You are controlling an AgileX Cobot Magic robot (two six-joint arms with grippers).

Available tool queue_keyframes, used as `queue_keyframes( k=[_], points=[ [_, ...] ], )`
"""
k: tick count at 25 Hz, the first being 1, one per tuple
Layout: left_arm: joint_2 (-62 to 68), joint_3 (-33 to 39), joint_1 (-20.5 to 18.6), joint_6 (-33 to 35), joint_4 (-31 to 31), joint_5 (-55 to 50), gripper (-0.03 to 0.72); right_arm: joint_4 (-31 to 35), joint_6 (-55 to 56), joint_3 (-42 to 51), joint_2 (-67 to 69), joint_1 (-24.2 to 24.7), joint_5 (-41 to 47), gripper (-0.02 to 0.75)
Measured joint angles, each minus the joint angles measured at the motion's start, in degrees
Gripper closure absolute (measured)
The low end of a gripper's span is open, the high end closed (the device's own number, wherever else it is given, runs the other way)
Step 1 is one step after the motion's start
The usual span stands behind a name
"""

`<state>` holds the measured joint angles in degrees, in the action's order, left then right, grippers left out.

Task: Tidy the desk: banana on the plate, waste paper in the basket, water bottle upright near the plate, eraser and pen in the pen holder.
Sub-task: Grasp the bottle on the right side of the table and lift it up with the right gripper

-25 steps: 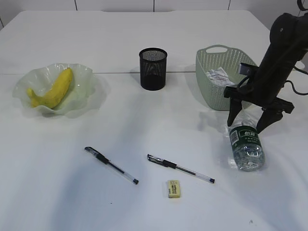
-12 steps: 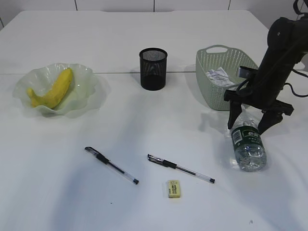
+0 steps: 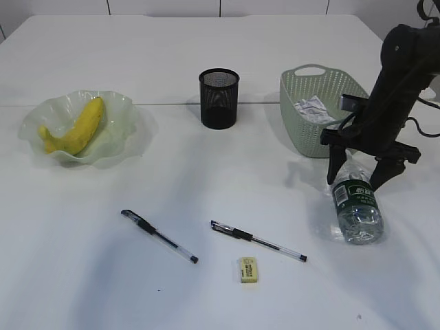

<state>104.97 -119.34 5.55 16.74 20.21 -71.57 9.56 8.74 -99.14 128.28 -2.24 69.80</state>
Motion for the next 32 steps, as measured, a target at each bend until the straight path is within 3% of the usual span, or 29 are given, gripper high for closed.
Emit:
queue_keyframes(
  k=[11, 19, 32],
  points=[
    [0.0, 0.0, 0.0, 0.0, -0.13, 0.0, 0.33, -0.09, 0.0, -0.25, 0.5, 0.0, 0.0, 0.253],
    [0.0, 0.0, 0.0, 0.0, -0.13, 0.0, 0.33, -0.24, 0.0, -0.82, 0.74, 0.0, 0.42, 0.384],
    [0.0, 0.0, 0.0, 0.0, -0.13, 0.0, 0.335, 0.33, -2.28, -0.7, 0.41, 0.0, 0.31, 0.395]
  ],
)
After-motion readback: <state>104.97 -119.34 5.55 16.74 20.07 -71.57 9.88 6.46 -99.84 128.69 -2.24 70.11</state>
